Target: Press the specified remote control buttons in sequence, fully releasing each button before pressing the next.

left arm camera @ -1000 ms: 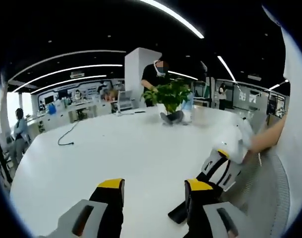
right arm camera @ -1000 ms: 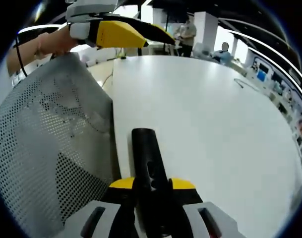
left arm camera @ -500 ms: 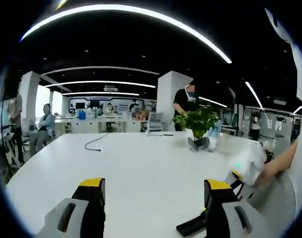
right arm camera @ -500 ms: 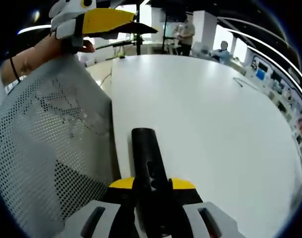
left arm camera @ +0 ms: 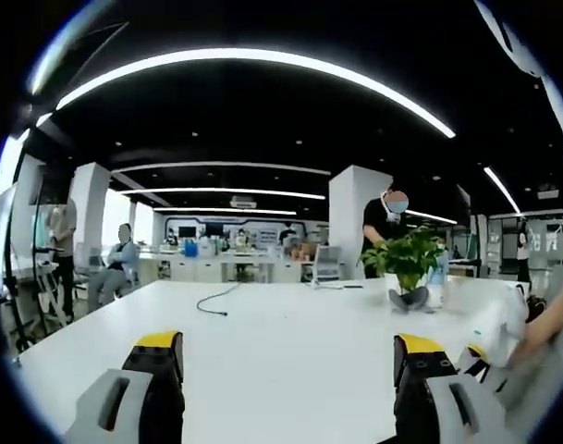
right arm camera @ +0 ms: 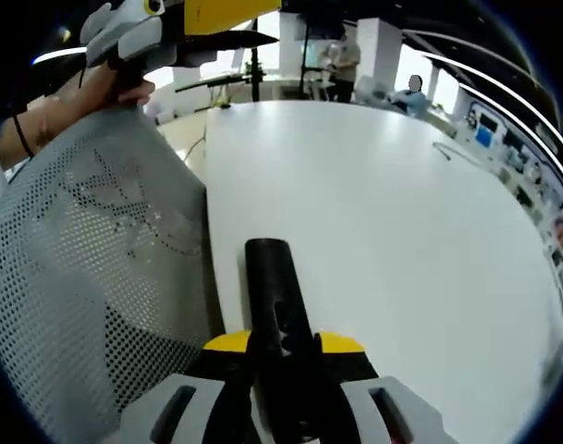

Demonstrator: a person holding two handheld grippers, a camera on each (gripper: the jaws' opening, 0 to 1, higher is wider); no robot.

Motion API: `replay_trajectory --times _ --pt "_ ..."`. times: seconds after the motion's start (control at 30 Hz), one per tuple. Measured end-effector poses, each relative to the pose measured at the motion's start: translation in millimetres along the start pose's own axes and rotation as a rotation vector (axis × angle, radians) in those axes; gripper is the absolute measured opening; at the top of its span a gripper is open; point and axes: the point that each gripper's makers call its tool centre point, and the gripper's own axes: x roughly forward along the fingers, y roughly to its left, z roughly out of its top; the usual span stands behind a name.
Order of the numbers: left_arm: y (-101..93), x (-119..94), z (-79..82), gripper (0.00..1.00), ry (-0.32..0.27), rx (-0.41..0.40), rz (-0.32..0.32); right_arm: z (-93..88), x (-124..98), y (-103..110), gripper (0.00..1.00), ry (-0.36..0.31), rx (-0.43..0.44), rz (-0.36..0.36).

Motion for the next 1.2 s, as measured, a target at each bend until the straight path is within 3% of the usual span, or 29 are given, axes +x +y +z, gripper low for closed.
replay_trajectory --times 0.13,0.4,0.57,1.2 --pt "6.1 -4 7.2 1.0 -0.047 -0.015 0.024 0.1 1 0 0.22 0.002 0.0 0.0" --pt "-0.9 -4 6.2 1.0 -0.047 0.021 -0.01 0.5 0 0 0.22 0.005 0.003 0.019" --pt "2.0 -5 12.0 1.0 -0.081 0.01 0.001 0.5 0 0 0.22 0.007 -0.013 0.03" --pt "3.6 -5 5.8 0.99 -0.048 0.02 0.009 -3.0 1 -36 0.22 0.034 -0.073 0.04"
